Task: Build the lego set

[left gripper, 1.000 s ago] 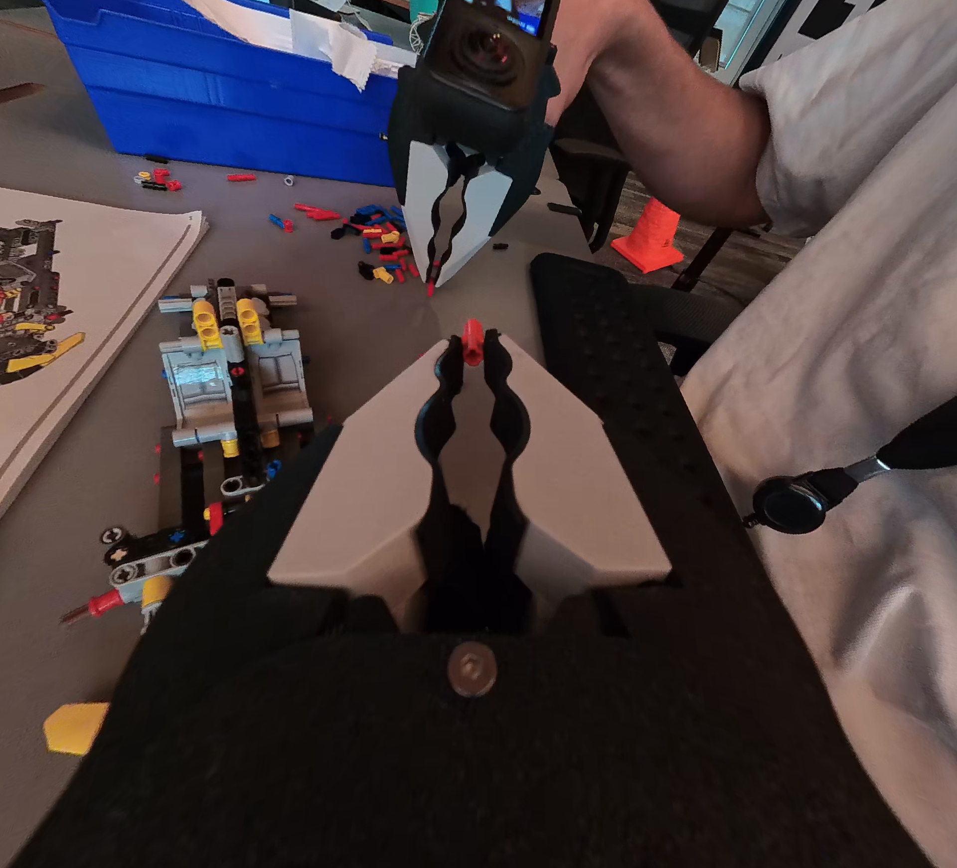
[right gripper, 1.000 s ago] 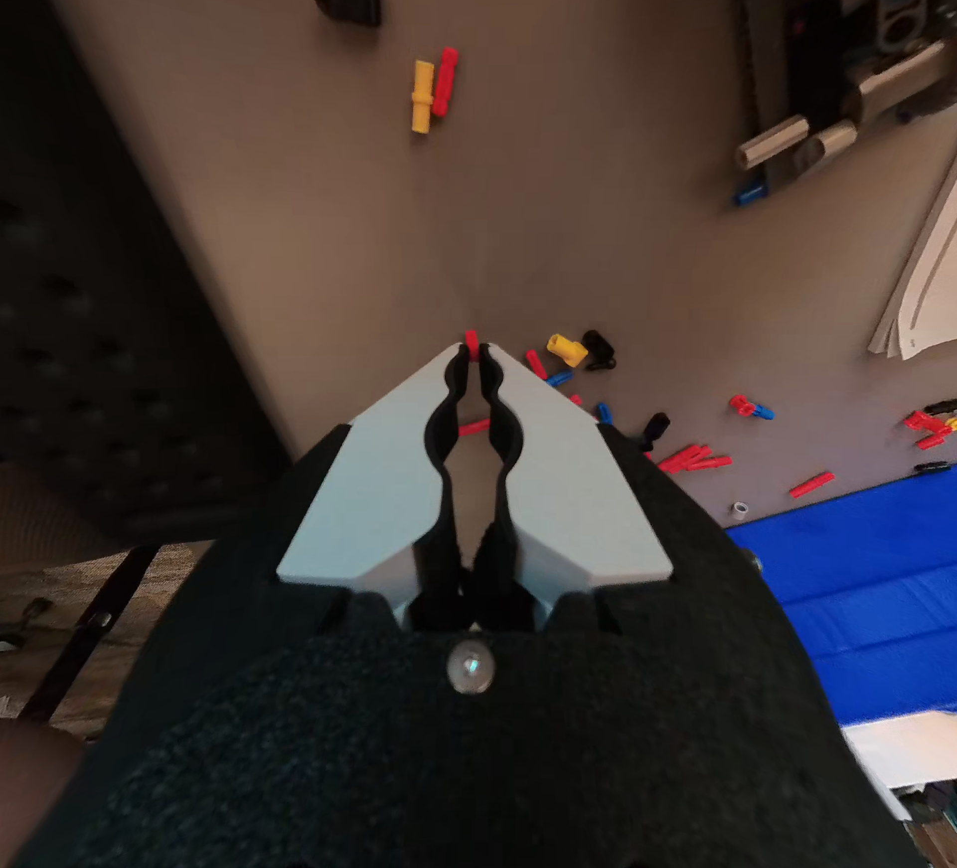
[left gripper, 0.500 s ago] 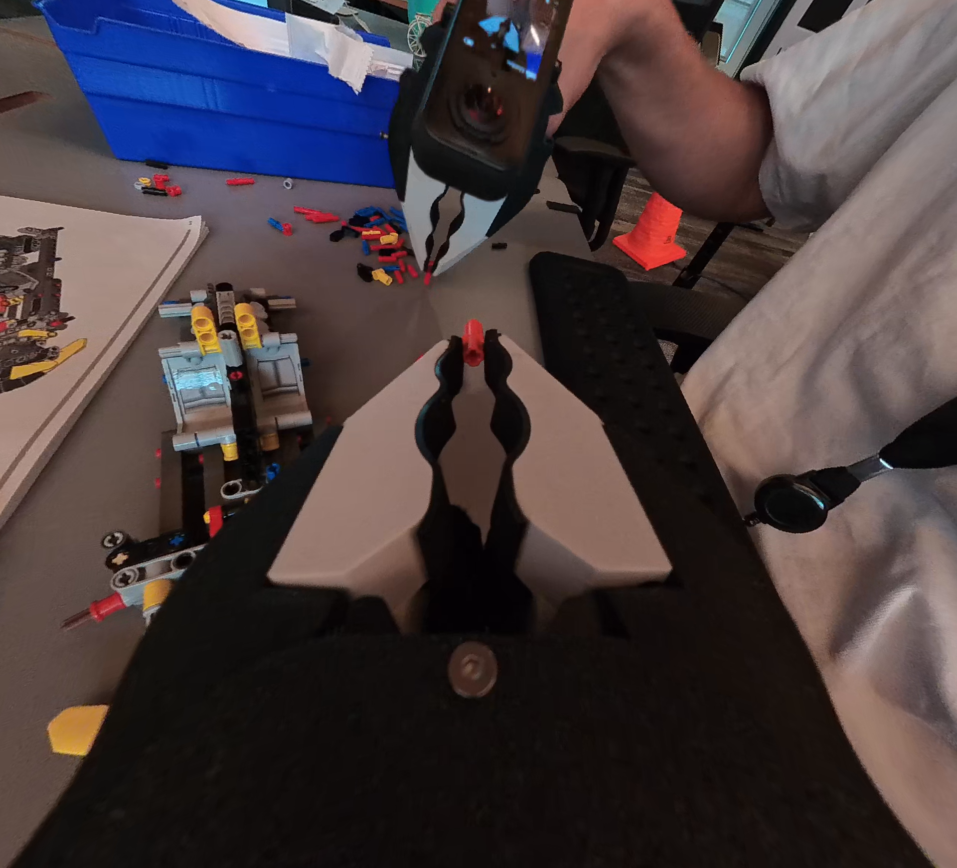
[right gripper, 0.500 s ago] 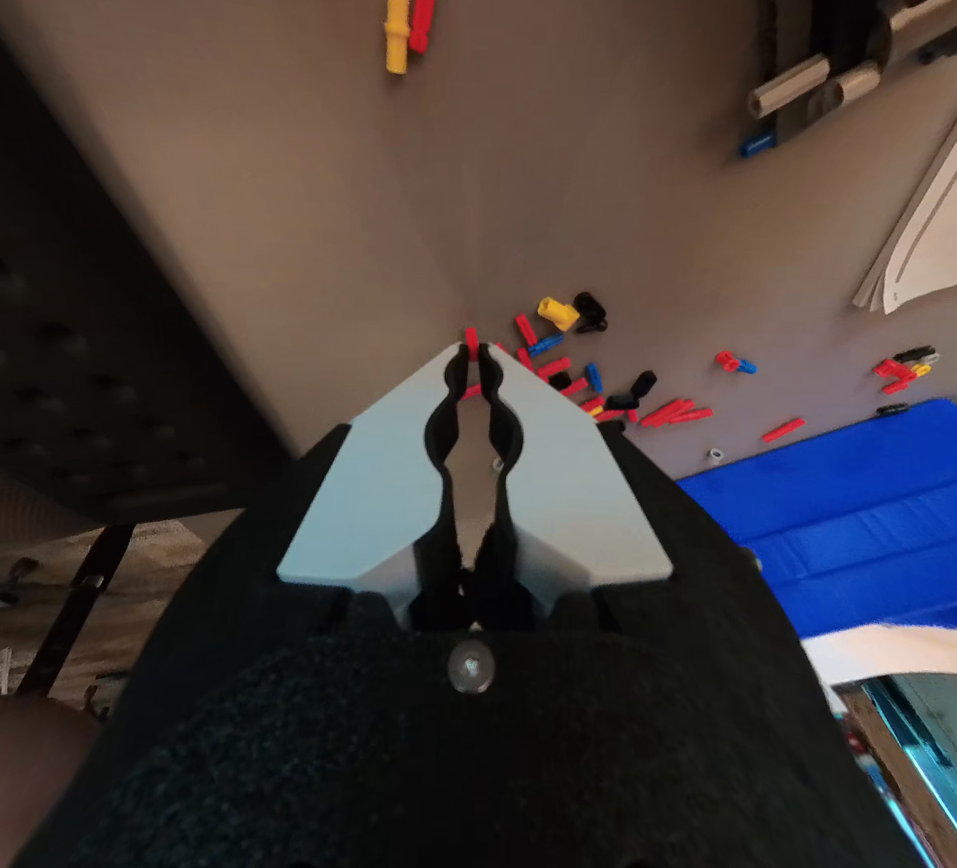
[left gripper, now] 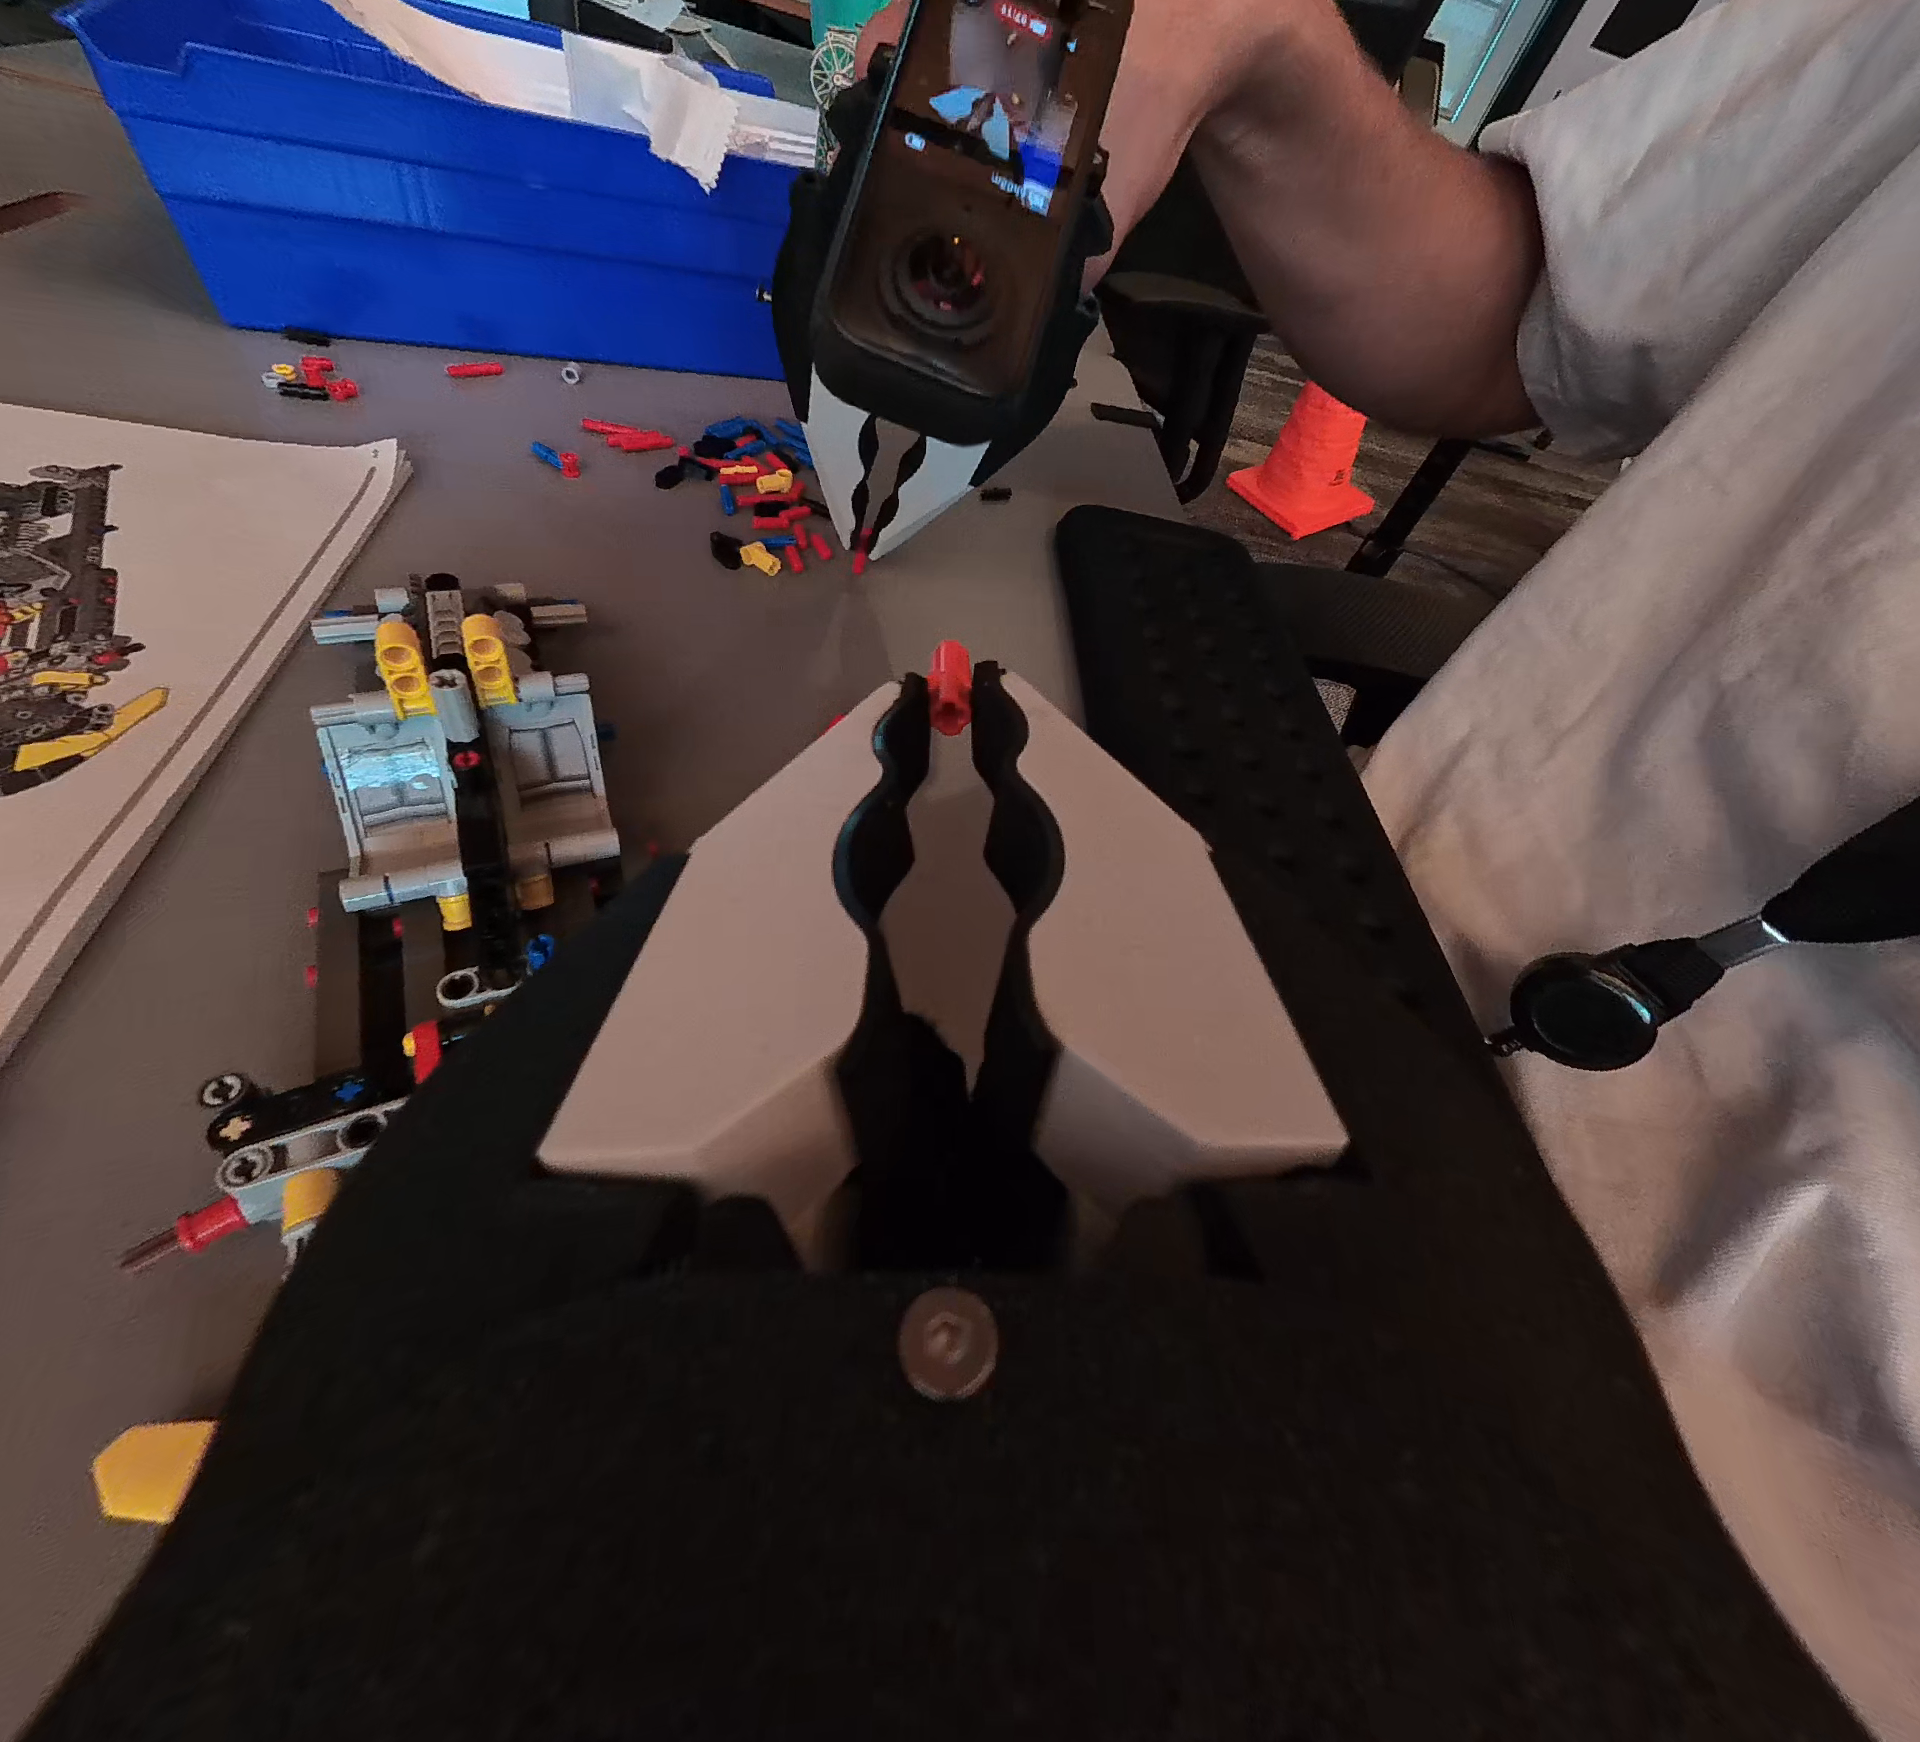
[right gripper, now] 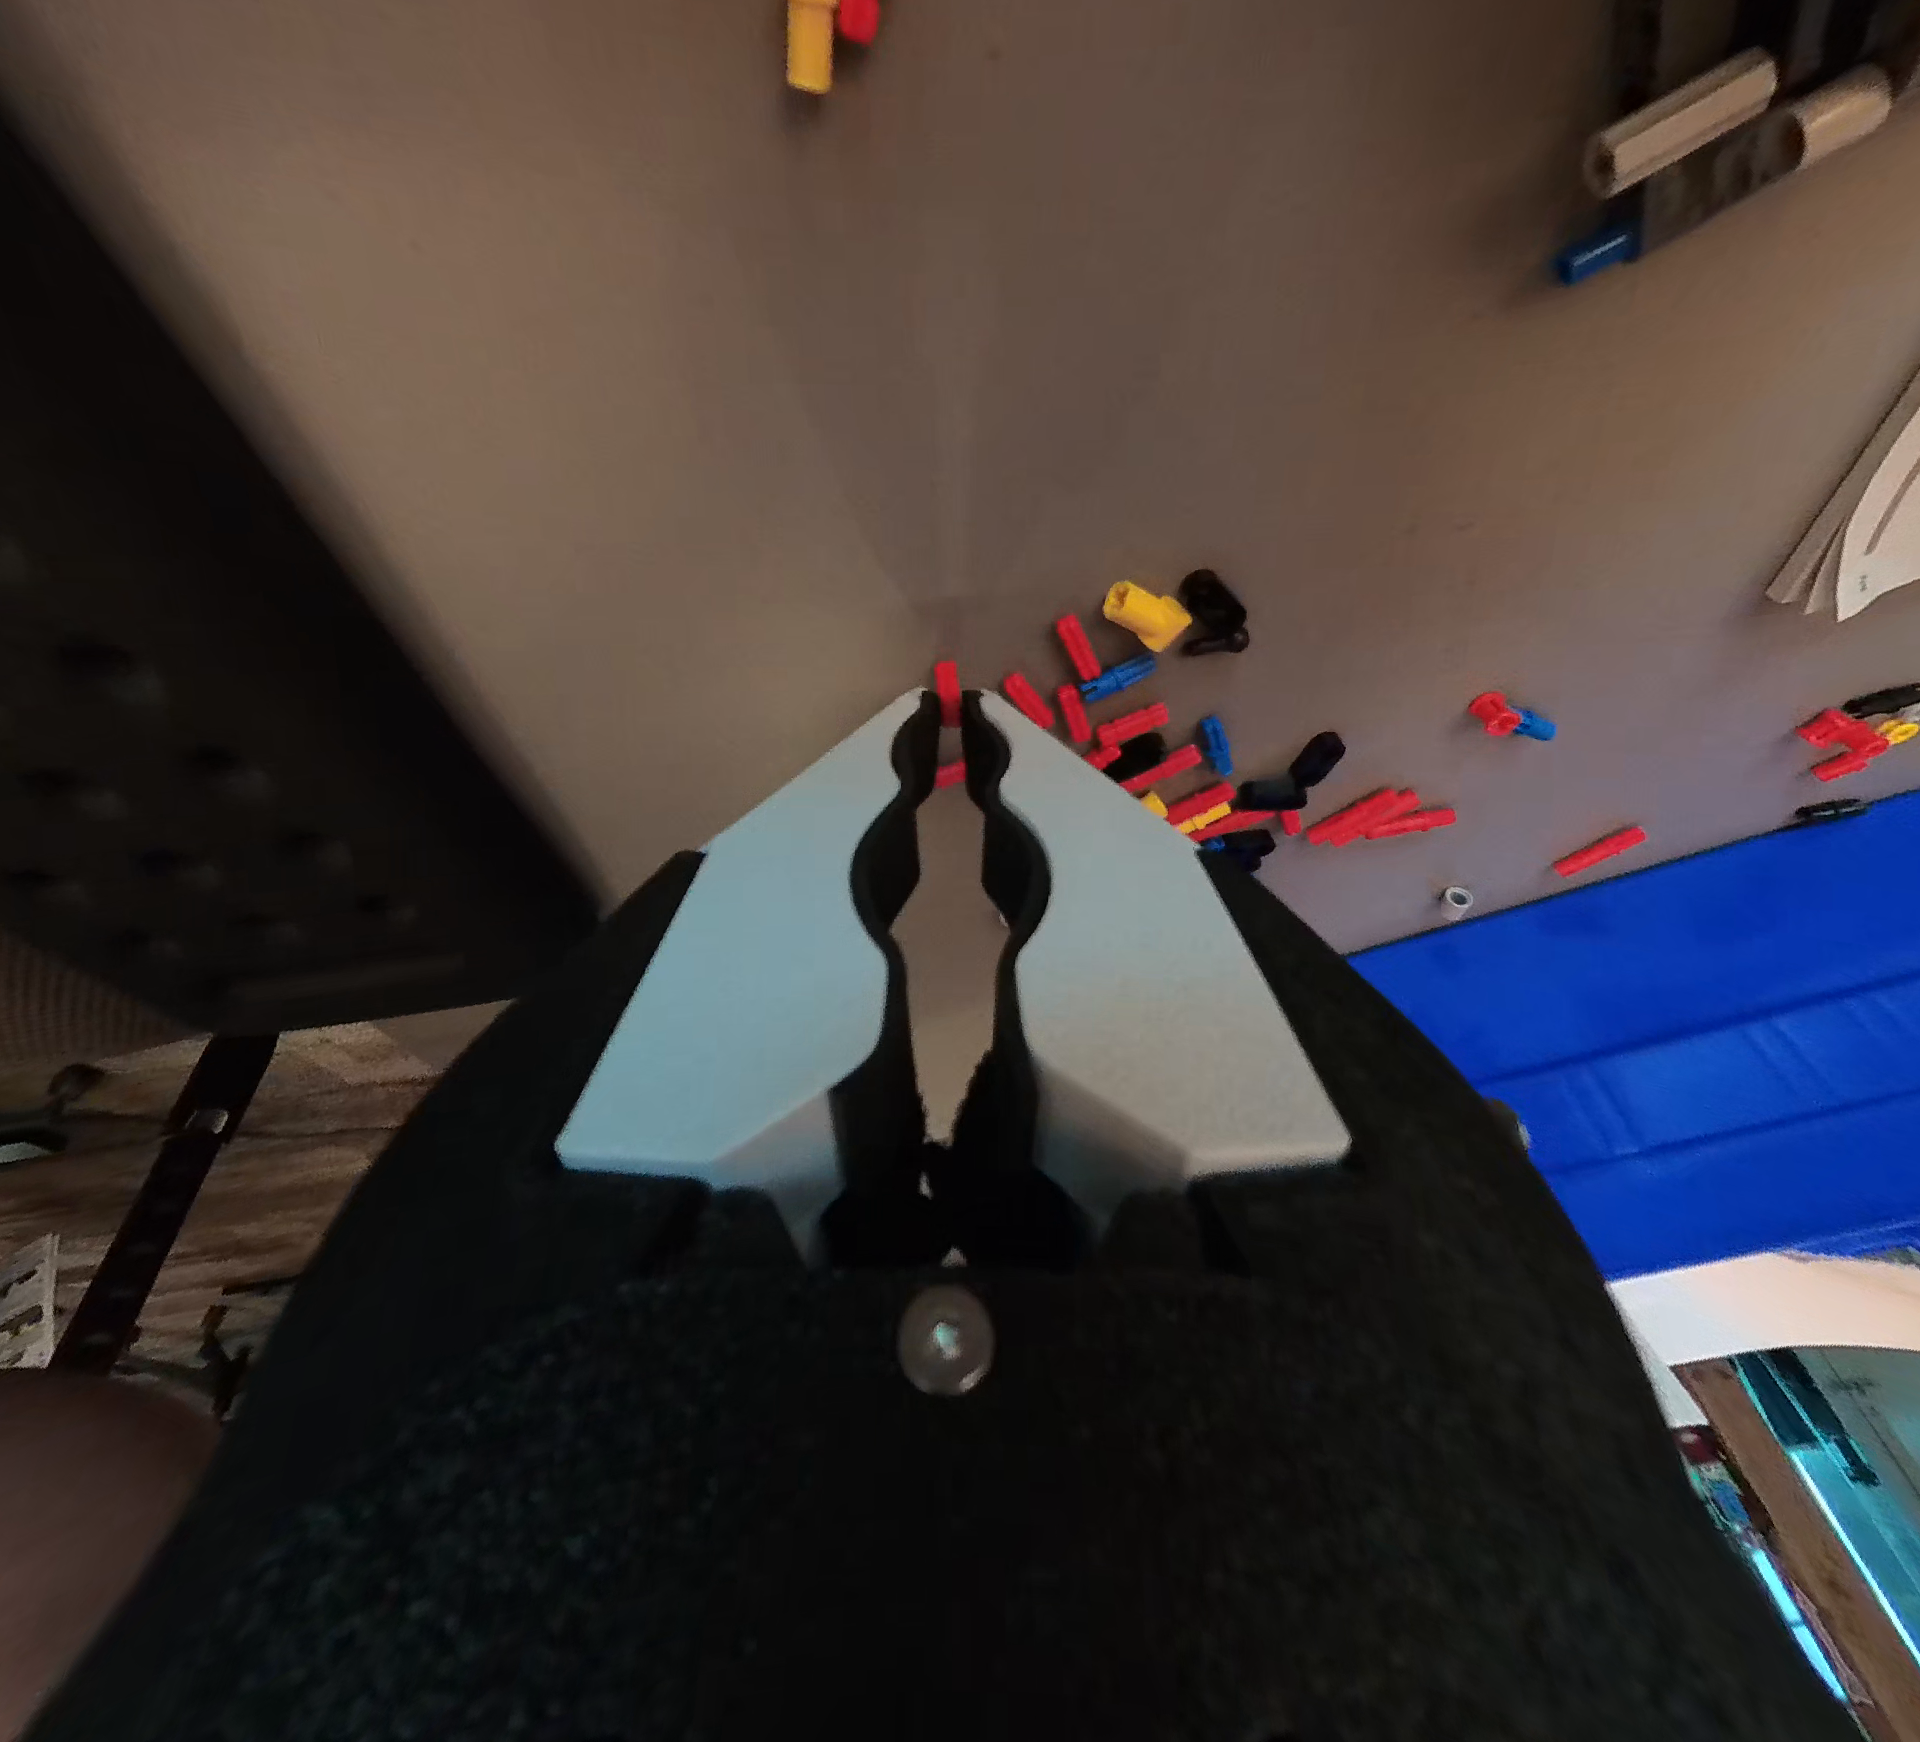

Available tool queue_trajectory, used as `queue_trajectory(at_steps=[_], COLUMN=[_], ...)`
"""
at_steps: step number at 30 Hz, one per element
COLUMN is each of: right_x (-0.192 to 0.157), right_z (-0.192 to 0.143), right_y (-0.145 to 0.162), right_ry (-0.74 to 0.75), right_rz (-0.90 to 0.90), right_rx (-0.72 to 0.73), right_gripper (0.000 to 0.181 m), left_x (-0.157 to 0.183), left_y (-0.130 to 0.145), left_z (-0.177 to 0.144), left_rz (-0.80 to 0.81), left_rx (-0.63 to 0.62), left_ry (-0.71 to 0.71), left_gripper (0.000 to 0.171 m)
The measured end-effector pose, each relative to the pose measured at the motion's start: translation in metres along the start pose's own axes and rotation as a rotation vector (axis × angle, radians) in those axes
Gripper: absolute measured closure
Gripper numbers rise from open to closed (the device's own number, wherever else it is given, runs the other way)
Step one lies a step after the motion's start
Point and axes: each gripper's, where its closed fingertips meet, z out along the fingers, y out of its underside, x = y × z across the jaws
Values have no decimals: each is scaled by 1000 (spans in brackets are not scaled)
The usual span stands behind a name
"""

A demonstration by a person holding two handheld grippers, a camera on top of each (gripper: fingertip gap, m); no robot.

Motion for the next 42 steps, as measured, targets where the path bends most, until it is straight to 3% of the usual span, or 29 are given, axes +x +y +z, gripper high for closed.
queue_trajectory(at_steps=[13,19,26,31,38,42], right_x=[-2,-6,-2,-9,-4,-4], right_z=[2,-6,-6,-2,8,7], right_y=[-2,-2,11,2,-1,-5], right_ry=[8,6,83,40,96,155], right_rz=[3,70,387,654,850,819], right_rx=[41,234,586,798,866,866], right_gripper=[169,161,159,156,169,178], left_x=[0,0,1,1,2,1], left_y=[1,2,3,2,0,-5], left_z=[1,1,1,3,4,2], left_rz=[0,0,6,-1,-15,-27], left_rx=[-4,-7,-12,-8,5,43], left_ry=[3,3,3,-1,5,6], left_gripper=[166,166,166,166,166,166])
